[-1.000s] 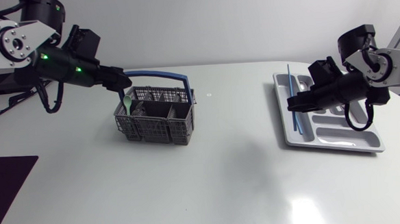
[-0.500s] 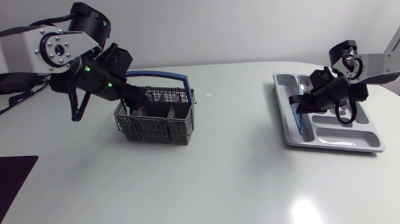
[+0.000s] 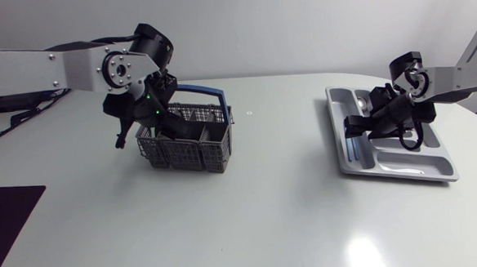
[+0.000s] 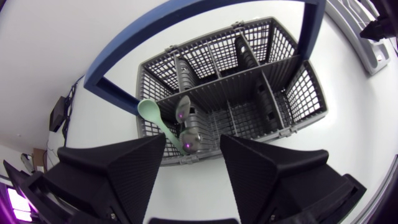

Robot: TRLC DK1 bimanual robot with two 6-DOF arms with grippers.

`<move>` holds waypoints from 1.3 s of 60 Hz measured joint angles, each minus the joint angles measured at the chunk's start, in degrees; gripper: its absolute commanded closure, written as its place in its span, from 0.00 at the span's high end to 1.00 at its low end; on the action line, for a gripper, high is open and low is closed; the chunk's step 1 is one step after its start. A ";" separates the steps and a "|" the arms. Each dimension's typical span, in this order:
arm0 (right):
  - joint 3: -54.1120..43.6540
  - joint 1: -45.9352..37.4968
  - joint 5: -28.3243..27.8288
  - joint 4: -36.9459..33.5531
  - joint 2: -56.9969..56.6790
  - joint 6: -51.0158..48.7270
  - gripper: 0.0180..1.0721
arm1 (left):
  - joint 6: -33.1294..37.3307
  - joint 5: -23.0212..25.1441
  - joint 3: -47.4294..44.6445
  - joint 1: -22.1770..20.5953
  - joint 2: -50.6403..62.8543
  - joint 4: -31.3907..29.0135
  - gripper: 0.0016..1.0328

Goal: Unload the cutlery basket into the drawer organizer.

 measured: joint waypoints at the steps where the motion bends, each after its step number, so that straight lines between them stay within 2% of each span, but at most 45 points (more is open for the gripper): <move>1: -0.24 0.11 0.20 0.02 -0.37 0.00 0.91 | -0.04 -0.61 0.20 0.00 0.48 0.00 0.57; 5: -1.03 0.39 0.50 0.24 -1.51 0.00 0.91 | -0.42 -1.97 0.68 0.00 1.73 0.02 0.53; 16: -3.17 2.36 1.92 1.57 -4.63 0.00 0.91 | -1.49 -4.50 0.96 -0.07 4.00 0.20 0.52; 25: -4.74 3.21 2.14 1.97 -5.97 0.00 0.91 | -1.92 -6.05 1.36 -0.17 5.44 0.92 0.41; 37: -6.03 3.21 2.80 3.02 -6.95 0.00 0.92 | -1.92 -6.25 1.36 0.13 5.49 0.90 0.32; 56: -7.56 4.02 3.04 3.52 -8.04 0.00 0.93 | -1.92 -8.02 0.90 1.49 5.49 2.12 0.24; 63: -8.11 4.55 3.19 3.65 -8.48 0.00 0.93 | -1.90 -8.74 0.39 2.43 5.42 2.91 0.23; 74: -8.76 4.74 3.30 3.89 -9.42 0.00 0.93 | -1.73 -10.19 -1.22 3.15 5.27 5.11 0.06; 78: -8.87 4.76 3.45 3.96 -9.77 -0.02 0.93 | -1.49 -10.80 -2.16 3.13 5.14 6.43 0.03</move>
